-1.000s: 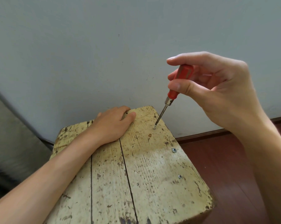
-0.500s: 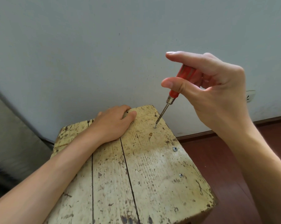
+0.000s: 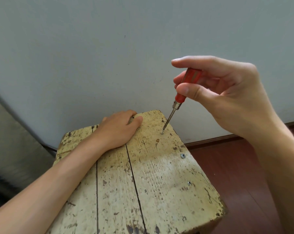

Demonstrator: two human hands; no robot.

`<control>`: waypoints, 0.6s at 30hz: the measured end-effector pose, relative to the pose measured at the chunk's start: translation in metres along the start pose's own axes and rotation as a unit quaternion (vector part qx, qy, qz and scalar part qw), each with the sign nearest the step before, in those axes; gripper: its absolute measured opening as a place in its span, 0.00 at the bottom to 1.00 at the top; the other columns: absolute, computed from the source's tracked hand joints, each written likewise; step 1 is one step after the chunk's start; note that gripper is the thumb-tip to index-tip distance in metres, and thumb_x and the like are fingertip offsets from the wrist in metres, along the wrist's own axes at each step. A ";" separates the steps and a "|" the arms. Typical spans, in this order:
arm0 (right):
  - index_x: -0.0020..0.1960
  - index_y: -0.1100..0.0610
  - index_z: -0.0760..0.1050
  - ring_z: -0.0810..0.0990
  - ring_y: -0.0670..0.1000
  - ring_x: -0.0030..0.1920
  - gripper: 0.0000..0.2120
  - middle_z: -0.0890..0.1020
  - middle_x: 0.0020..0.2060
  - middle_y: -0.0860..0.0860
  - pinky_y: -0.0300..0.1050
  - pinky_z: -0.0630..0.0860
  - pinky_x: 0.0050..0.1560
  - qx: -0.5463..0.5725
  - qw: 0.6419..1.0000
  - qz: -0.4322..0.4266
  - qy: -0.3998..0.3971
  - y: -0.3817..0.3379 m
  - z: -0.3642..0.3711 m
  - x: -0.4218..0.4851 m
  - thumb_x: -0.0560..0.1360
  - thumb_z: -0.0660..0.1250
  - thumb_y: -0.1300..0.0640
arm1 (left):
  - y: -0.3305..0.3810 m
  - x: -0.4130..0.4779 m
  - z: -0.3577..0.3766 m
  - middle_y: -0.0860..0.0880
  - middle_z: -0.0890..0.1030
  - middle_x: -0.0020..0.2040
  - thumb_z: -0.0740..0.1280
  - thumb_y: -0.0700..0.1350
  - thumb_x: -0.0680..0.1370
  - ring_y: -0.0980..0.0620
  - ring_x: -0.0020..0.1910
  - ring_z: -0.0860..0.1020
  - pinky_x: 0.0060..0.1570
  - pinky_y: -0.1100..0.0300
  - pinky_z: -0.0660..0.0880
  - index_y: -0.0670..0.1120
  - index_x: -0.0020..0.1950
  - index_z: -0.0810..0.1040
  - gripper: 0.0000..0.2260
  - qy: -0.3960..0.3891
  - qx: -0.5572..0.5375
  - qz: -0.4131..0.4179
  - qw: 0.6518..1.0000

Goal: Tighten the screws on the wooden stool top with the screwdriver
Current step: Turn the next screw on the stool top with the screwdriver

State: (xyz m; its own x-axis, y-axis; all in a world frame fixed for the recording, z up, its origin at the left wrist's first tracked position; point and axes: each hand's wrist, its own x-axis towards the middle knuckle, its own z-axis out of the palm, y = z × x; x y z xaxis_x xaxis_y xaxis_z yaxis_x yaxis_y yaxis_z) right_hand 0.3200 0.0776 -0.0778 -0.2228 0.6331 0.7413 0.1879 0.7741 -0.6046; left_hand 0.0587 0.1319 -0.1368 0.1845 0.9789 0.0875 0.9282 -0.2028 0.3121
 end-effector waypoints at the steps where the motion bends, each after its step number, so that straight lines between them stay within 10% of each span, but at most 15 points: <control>1: 0.65 0.50 0.82 0.89 0.51 0.50 0.17 0.87 0.49 0.54 0.44 0.84 0.57 -0.002 1.000 -0.001 0.006 -0.001 0.001 0.000 0.79 0.77 0.62 | 0.000 0.000 0.000 0.56 0.80 0.55 0.51 0.62 0.83 0.51 0.57 0.76 0.64 0.45 0.69 0.55 0.63 0.76 0.20 0.000 0.000 0.000 1.000; 7: 0.68 0.46 0.81 0.88 0.52 0.45 0.19 0.86 0.47 0.55 0.59 0.82 0.53 -0.045 0.998 -0.001 0.046 -0.003 0.014 -0.001 0.79 0.77 0.58 | 0.000 0.000 0.000 0.55 0.80 0.58 0.51 0.62 0.83 0.49 0.60 0.76 0.65 0.44 0.68 0.55 0.63 0.76 0.19 -0.001 0.003 -0.002 1.000; 18: 0.73 0.45 0.77 0.88 0.50 0.48 0.21 0.84 0.51 0.54 0.56 0.82 0.55 -0.071 0.997 0.019 0.023 -0.002 0.005 -0.004 0.82 0.74 0.56 | 0.000 -0.001 -0.001 0.55 0.79 0.58 0.51 0.63 0.83 0.50 0.59 0.76 0.66 0.44 0.67 0.55 0.65 0.75 0.20 -0.008 0.000 -0.007 1.000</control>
State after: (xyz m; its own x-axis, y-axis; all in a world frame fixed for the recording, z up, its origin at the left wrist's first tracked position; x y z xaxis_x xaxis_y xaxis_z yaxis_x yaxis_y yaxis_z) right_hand 0.3154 0.0741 -0.0811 -0.1696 0.6581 0.7336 0.3288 0.7395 -0.5874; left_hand 0.0581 0.1314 -0.1364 0.1773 0.9818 0.0674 0.9303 -0.1896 0.3140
